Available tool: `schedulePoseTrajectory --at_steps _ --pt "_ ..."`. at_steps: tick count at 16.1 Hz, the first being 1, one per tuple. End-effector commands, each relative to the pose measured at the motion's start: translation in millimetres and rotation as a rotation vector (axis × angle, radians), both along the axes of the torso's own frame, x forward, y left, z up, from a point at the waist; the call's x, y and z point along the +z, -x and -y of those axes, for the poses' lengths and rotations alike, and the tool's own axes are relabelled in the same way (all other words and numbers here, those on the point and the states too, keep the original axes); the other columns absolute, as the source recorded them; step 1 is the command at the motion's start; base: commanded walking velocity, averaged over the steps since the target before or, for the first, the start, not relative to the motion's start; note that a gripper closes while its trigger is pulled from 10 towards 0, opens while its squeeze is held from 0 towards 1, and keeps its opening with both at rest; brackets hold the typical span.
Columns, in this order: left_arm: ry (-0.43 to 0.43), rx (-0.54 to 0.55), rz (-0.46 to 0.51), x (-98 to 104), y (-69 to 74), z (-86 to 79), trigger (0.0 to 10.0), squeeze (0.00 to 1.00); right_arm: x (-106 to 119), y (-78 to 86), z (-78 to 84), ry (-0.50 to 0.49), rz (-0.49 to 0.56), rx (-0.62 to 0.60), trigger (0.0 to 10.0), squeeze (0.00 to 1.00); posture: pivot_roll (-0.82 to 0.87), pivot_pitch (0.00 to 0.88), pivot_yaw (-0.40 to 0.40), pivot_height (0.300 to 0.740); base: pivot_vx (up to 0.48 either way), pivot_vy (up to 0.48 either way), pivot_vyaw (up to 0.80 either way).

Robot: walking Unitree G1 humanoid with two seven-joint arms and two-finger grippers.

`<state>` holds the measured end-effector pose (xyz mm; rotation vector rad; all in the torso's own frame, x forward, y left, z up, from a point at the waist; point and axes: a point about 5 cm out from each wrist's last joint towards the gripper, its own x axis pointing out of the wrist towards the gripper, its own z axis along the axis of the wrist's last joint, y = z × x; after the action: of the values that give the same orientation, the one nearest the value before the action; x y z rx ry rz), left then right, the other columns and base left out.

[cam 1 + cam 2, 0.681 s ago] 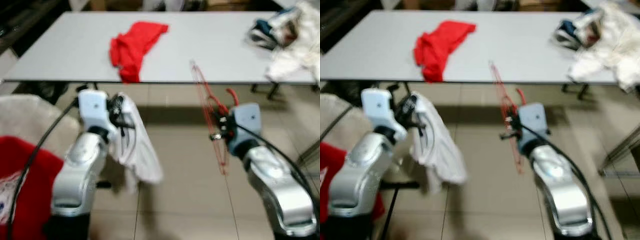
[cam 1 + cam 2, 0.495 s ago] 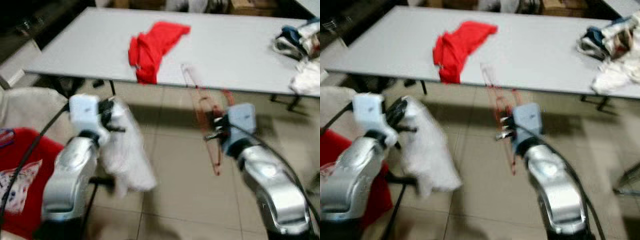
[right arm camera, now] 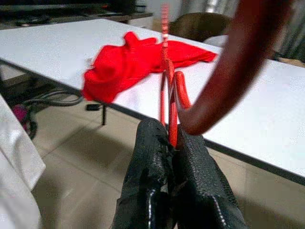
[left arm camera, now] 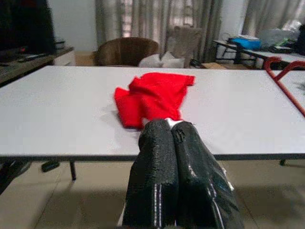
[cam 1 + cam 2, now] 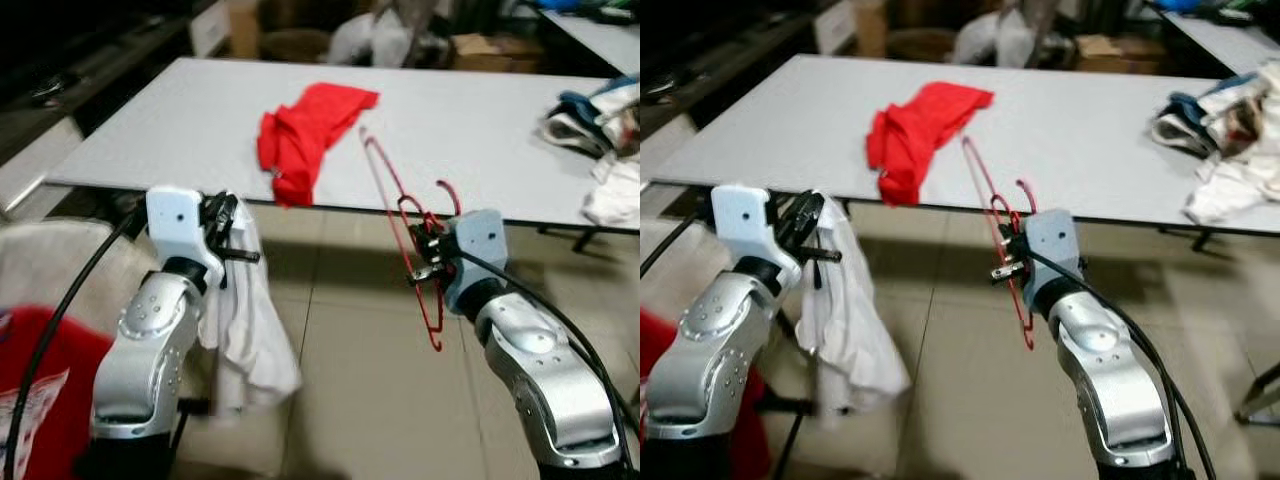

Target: Hang hanger

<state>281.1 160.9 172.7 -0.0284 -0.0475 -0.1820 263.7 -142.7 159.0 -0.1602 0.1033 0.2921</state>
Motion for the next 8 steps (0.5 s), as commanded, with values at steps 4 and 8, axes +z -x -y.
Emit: schedulePoseTrajectory --at_steps 4,8 --pt "0.004 -0.023 0.029 5.8 -1.6 5.8 10.0 0.0 5.9 0.6 3.5 0.005 0.033 -0.001 10.0 0.0 -0.14 0.012 0.047 0.74 0.409 0.0 0.0" --pt "-0.004 -0.021 0.028 5.4 -1.7 4.3 10.0 0.0 5.8 0.1 1.9 0.003 0.034 0.008 10.0 0.0 -0.13 0.011 0.046 0.74 0.407 0.0 0.0"
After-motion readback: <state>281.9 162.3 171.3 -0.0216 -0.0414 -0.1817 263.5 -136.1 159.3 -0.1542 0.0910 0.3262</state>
